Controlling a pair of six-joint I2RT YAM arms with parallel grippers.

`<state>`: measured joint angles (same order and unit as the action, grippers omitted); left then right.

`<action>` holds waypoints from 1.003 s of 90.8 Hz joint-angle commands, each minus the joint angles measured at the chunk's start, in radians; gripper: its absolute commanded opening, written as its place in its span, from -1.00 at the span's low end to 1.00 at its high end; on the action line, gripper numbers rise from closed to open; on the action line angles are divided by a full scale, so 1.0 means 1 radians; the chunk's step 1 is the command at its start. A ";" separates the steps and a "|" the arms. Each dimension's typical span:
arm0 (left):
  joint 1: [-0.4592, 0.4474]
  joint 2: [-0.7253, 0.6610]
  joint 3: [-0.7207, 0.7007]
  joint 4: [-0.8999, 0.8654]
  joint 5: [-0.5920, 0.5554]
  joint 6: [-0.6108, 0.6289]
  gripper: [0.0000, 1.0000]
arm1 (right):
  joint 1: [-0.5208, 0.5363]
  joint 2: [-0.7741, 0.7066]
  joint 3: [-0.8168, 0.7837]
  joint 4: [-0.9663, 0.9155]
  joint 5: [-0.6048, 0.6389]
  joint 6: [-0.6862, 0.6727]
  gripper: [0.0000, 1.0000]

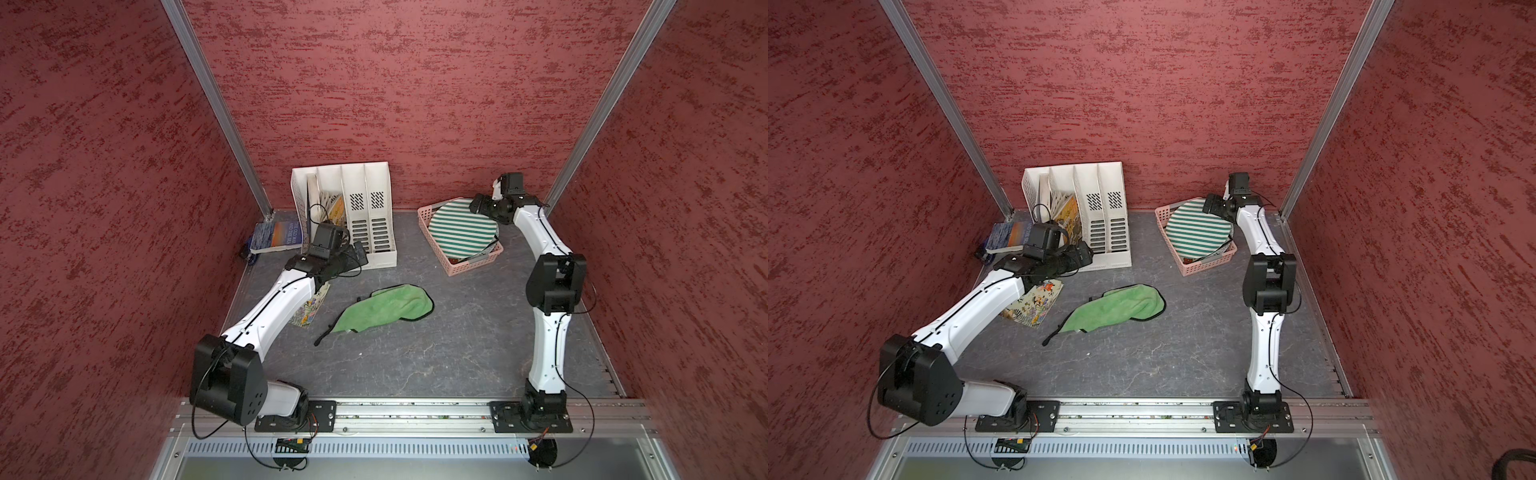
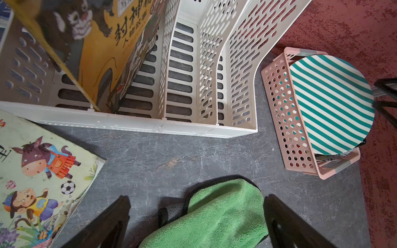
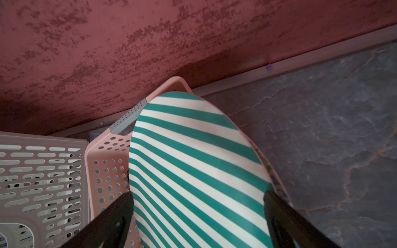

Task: Wipe the wet plate dry
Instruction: Pick up the plate from the bin.

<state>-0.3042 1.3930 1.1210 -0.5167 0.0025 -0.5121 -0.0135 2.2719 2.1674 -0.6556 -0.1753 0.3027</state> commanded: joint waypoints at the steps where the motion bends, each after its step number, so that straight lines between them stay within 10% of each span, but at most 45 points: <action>1: -0.004 -0.006 0.013 -0.010 0.011 0.000 1.00 | -0.041 -0.082 0.006 0.111 0.038 0.026 0.97; 91: -0.043 0.004 0.001 0.005 -0.002 -0.034 0.99 | -0.047 0.085 0.085 -0.014 -0.193 0.030 0.44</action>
<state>-0.3401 1.3930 1.1210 -0.5163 0.0021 -0.5388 -0.0731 2.3852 2.2375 -0.6426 -0.3019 0.3355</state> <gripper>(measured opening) 0.997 0.721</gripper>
